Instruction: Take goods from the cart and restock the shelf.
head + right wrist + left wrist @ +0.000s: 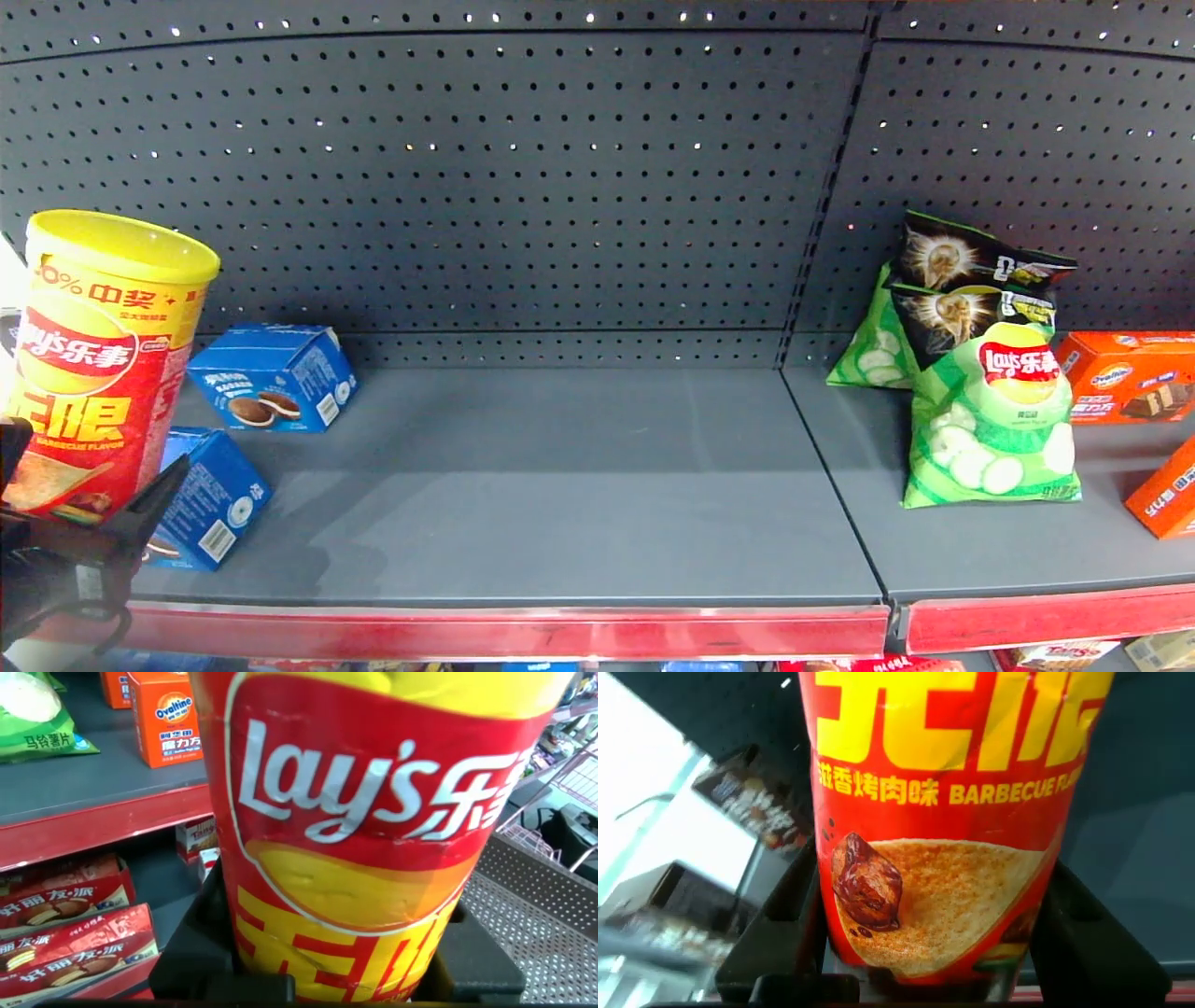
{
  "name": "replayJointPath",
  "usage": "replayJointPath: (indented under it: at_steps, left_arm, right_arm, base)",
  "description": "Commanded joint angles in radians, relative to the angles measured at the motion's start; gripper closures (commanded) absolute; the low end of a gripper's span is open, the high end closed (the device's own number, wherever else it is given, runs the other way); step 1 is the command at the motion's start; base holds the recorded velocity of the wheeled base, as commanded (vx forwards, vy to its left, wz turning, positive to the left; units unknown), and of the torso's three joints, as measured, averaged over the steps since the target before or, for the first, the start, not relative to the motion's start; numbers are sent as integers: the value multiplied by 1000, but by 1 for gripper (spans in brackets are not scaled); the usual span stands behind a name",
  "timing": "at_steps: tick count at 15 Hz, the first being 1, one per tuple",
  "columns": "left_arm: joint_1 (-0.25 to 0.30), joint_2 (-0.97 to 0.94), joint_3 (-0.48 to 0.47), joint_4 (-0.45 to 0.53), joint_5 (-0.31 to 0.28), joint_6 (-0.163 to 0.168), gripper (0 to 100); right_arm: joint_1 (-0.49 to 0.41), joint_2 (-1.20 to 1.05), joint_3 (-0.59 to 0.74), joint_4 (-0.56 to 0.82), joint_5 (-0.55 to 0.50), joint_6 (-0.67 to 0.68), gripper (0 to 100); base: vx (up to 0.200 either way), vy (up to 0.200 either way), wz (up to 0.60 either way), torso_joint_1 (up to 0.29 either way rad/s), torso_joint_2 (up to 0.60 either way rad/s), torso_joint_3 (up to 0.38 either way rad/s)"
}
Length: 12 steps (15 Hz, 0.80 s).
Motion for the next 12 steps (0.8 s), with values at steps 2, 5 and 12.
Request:
replayJointPath:
  at_steps: [2,5,12]
  left_arm:
    - [-82,21,0,-23,-2,-1,100]
    - [-128,110,-29,-27,-1,9,100]
    - [-128,407,-199,-73,4,13,100]
  right_arm:
    - [0,-1,0,1,-1,3,100]
    - [0,-1,9,2,-1,6,100]
    - [0,-1,54,-27,3,19,100]
  base:
    - [0,0,0,0,0,0]
    - [0,0,0,0,0,0]
    - [0,0,0,0,0,0]
